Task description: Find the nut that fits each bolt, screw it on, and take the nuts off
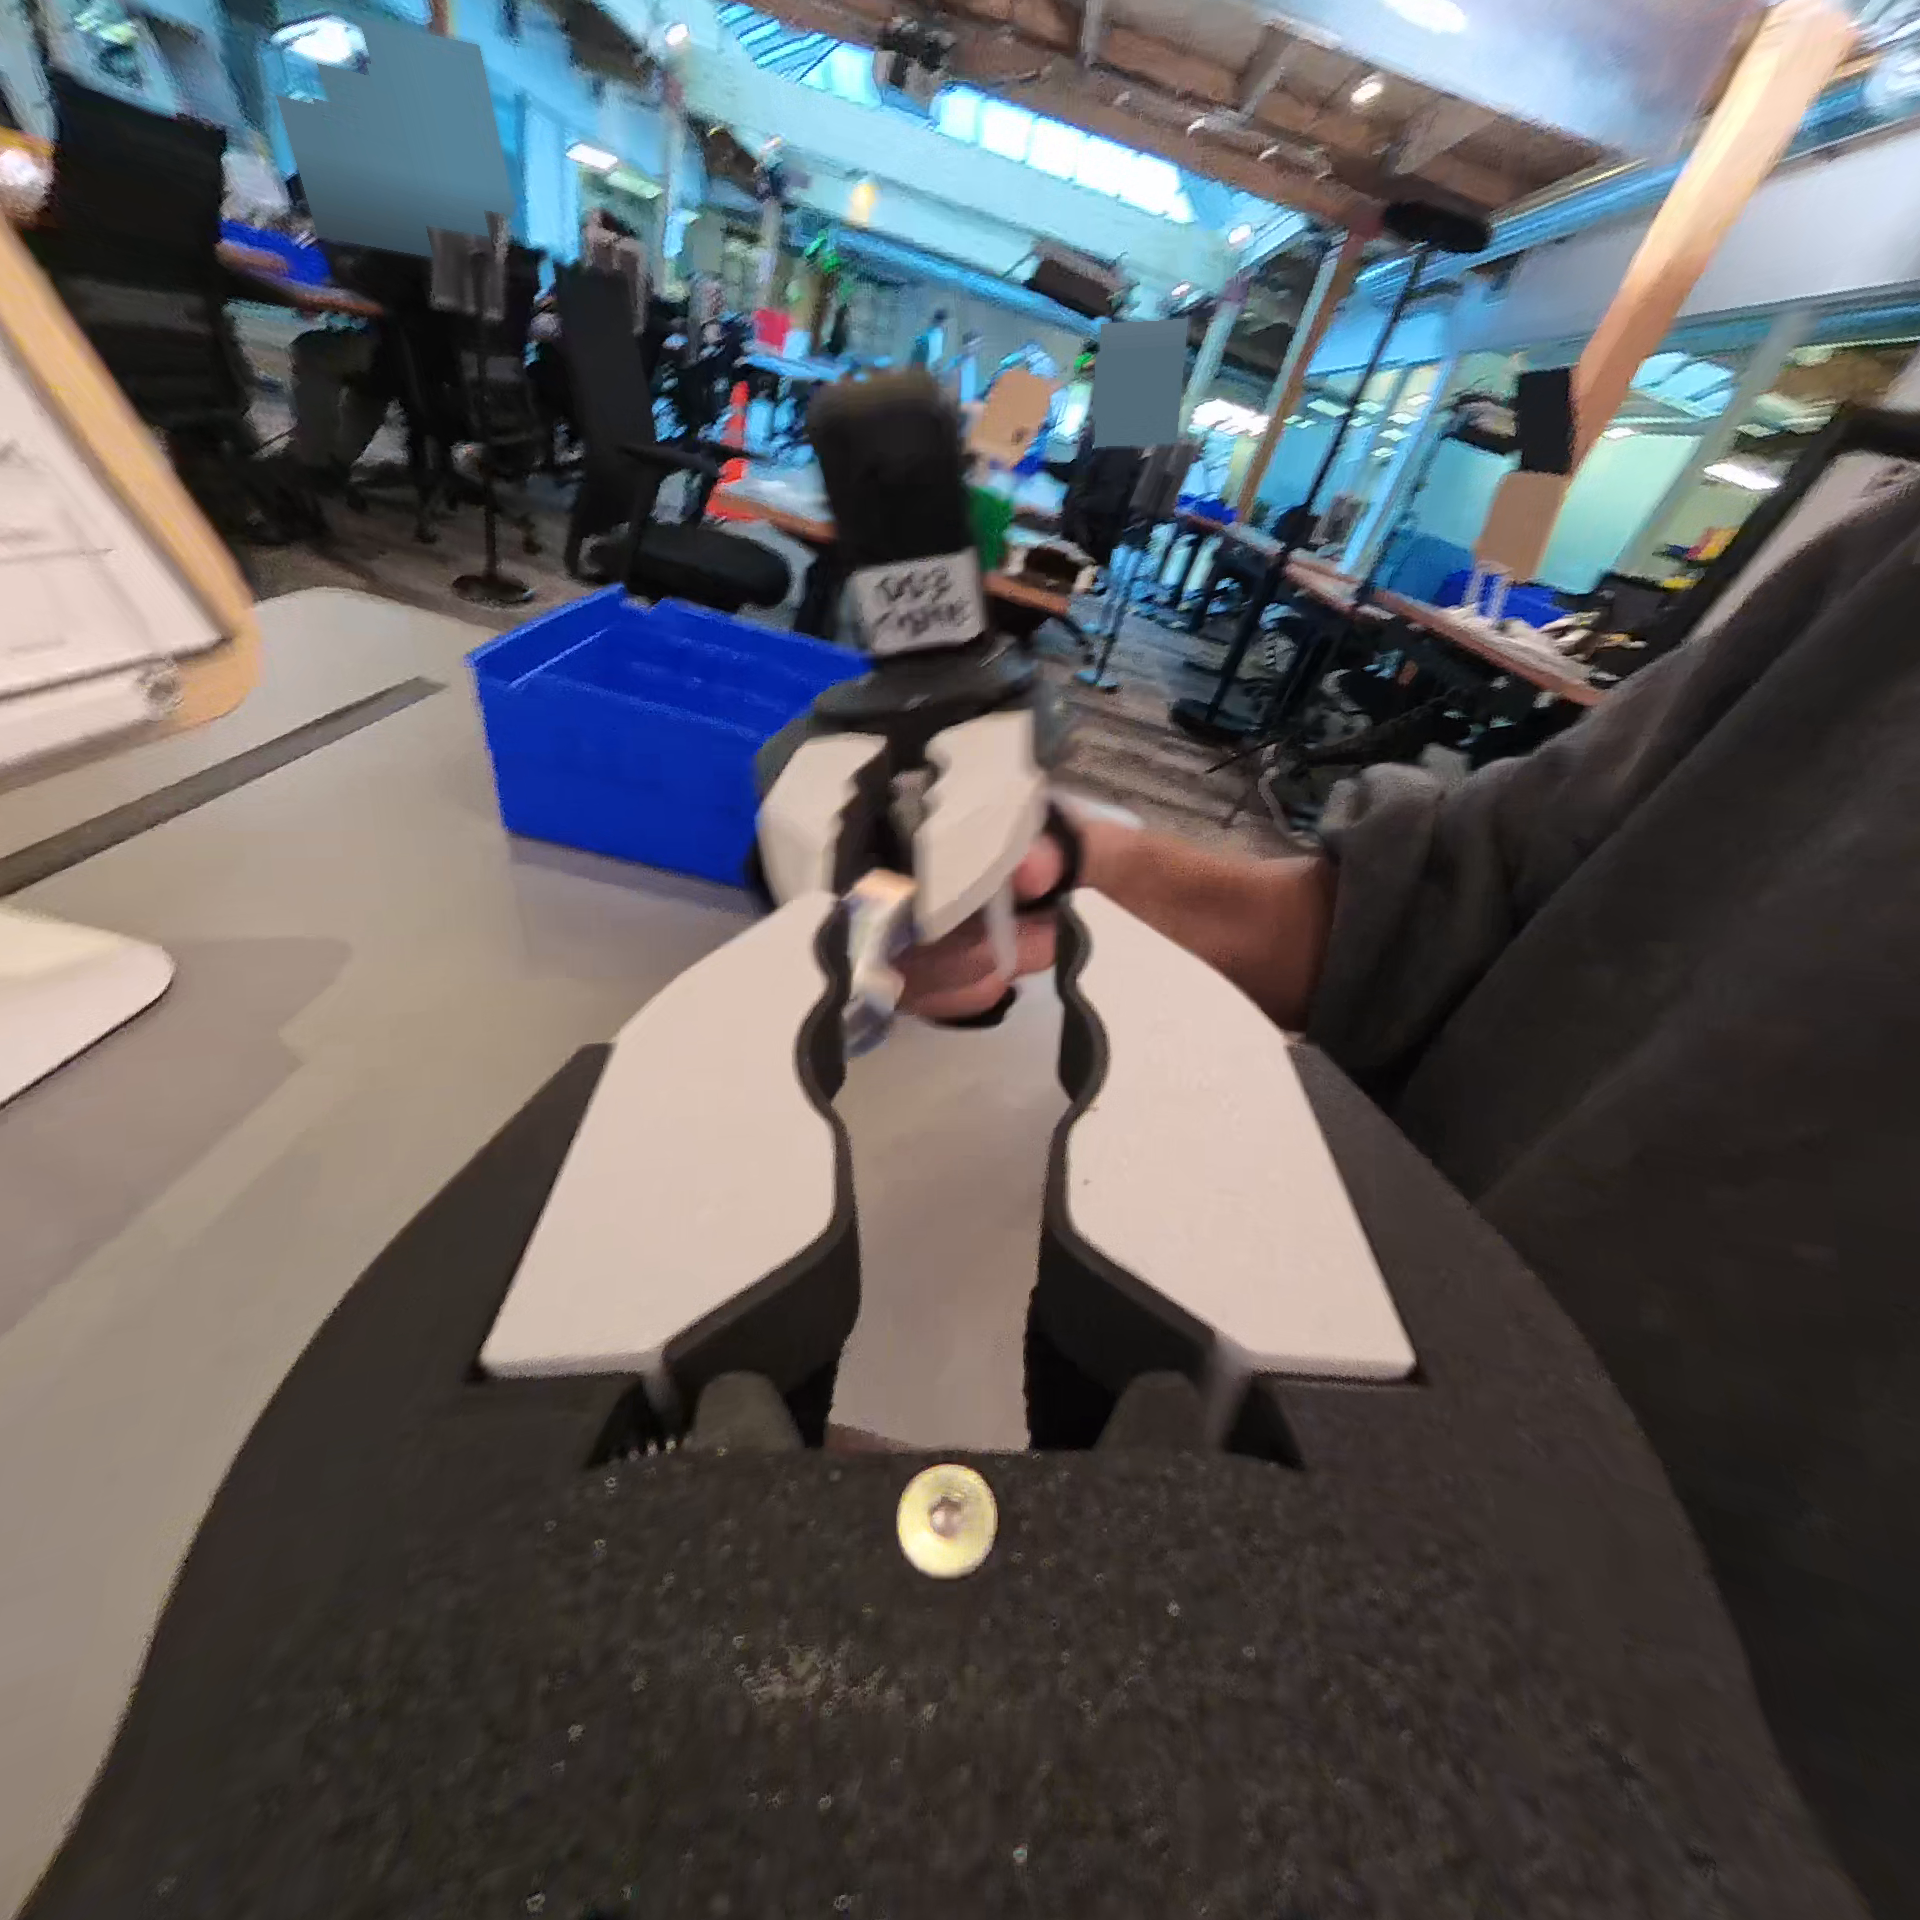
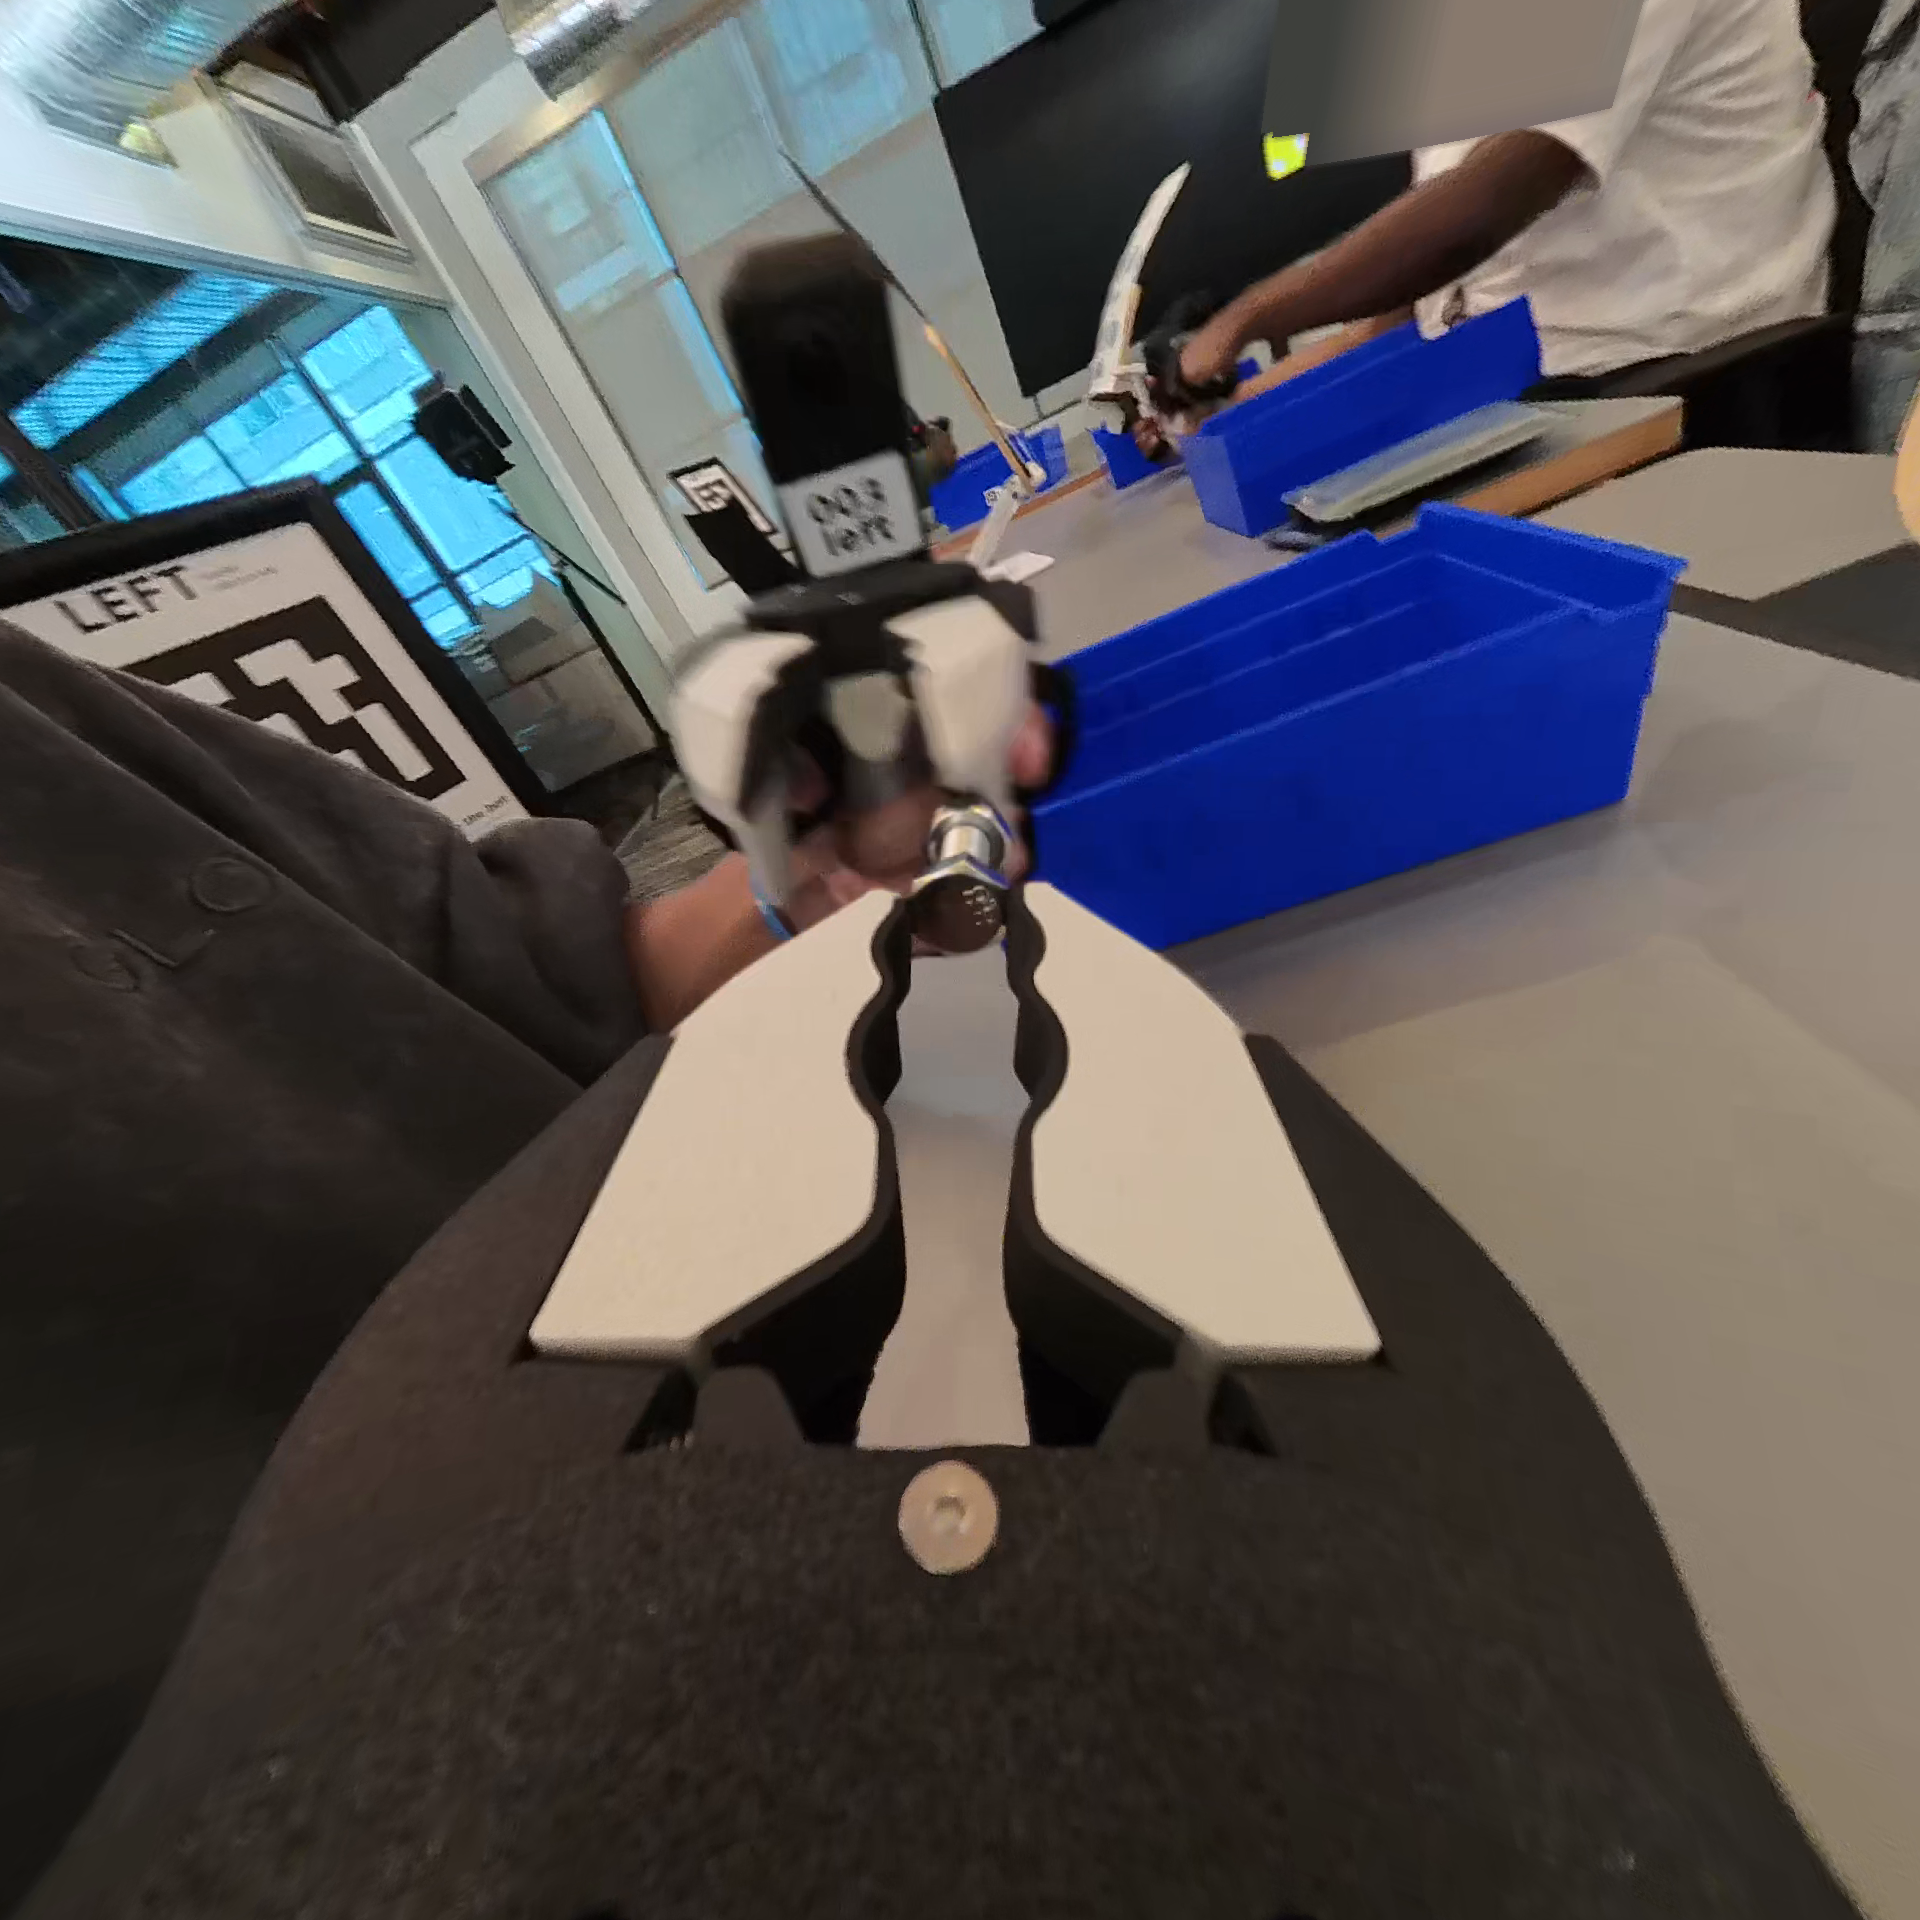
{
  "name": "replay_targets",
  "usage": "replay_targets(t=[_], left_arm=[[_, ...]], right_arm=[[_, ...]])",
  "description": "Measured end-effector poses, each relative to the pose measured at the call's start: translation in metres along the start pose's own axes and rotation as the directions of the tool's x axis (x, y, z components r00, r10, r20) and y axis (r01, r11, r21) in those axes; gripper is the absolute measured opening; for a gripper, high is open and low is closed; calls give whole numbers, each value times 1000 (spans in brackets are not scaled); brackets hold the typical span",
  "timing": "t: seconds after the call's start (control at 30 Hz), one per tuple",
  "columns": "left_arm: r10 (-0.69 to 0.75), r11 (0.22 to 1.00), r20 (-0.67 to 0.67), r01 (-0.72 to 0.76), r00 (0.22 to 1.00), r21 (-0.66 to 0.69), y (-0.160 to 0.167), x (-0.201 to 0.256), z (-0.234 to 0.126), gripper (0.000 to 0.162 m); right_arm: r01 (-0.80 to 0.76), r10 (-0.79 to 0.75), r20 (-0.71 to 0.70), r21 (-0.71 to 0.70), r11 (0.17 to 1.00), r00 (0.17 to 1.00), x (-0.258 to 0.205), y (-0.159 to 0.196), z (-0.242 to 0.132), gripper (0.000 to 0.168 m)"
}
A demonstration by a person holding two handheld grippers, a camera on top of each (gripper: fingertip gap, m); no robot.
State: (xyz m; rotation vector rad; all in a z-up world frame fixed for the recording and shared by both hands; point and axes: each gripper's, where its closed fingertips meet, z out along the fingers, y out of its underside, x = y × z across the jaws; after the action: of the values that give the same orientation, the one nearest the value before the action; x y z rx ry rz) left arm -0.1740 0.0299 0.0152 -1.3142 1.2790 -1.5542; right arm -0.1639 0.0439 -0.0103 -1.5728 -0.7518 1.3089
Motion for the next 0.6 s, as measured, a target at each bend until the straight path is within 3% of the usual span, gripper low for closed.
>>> replay_targets(t=[0.13,0.33,0.43,0.47,0.5,0.6], left_arm=[[49,998,-19,-48,999,35,-16,13,-5,33],[-61,998,53,63,997,-25,17,-21,-7,37],[-36,999,23,37,999,-9,11,-9,1,37],[-13,1000,9,13,1000,15,2,-2,2,50],[10,999,-36,-8,999,38,-7,10,1,34],[76,996,-26,-75,997,46,-19,20,-2,34]], right_arm=[[-42,42,4,7,999,999,4,8,-2,18],[16,-20,53,75,997,998,-17,-17,-5,18],[18,-18,13,36,999,1000,-5,-8,-1,18],[5,-6,14,30,1000,1000,-2,-3,-1,18],[-11,11,1,22,1000,1000,3,2,-1,18],[-47,47,10,36,998,999,7,7,-3,18]])
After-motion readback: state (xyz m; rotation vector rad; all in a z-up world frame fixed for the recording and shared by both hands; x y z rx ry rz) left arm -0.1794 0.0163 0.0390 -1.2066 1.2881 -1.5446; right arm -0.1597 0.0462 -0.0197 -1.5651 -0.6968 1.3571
